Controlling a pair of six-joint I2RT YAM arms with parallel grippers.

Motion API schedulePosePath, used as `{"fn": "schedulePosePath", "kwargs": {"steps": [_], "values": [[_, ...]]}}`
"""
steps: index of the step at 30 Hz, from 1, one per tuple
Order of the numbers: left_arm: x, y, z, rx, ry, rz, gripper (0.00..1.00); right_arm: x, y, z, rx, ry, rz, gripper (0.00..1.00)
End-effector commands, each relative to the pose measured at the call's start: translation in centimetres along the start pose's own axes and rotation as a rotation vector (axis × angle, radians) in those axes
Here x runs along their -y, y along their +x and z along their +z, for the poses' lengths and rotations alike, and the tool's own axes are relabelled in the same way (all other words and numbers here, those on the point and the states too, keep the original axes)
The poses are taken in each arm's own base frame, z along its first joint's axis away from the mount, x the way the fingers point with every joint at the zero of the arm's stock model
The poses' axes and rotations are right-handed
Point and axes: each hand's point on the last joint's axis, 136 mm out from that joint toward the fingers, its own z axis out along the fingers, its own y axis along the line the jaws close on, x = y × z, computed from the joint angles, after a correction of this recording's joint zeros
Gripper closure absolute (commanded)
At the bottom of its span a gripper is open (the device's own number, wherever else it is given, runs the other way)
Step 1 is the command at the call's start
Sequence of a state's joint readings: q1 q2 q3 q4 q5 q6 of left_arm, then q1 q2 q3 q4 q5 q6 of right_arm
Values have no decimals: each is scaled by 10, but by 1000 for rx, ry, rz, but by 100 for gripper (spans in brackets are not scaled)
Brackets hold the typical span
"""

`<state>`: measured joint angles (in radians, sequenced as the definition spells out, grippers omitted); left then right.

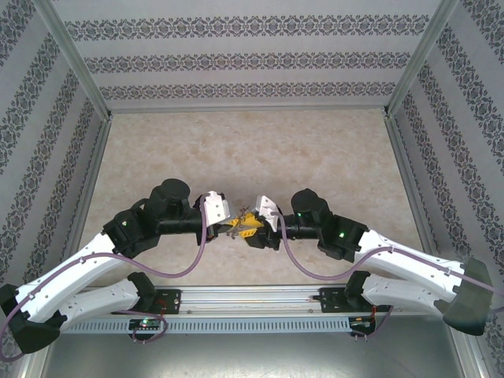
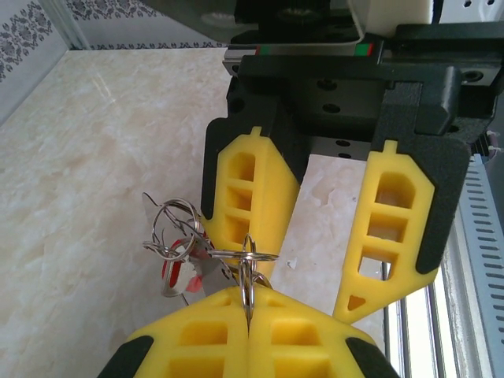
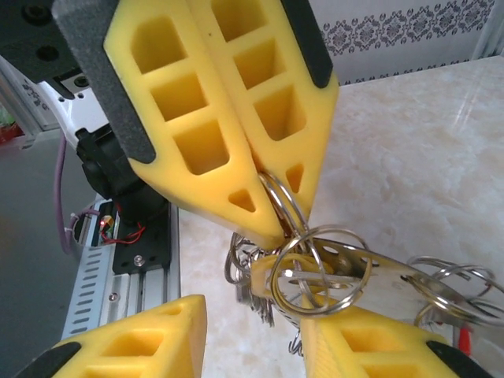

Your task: Put the keys on the keyring

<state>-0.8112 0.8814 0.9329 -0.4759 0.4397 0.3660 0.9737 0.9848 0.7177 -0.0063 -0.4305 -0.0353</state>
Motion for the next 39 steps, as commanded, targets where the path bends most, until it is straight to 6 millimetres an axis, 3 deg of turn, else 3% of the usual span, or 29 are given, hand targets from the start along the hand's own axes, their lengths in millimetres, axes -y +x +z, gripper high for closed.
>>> {"fn": "schedulePosePath", "kwargs": {"steps": [1, 6, 22, 39], "values": [[-7, -23, -9, 93, -35, 23, 100, 1, -21, 1, 53, 16, -31, 66], [-7, -22, -9, 93, -36, 23, 100, 4, -23, 3, 55, 32, -32, 70], [-7, -18, -8, 81, -37, 19, 100, 5, -37, -6, 117, 59, -36, 57], [-5, -18, -9, 84, -31, 20, 100, 24, -44, -7, 135, 162, -23, 53]]}}
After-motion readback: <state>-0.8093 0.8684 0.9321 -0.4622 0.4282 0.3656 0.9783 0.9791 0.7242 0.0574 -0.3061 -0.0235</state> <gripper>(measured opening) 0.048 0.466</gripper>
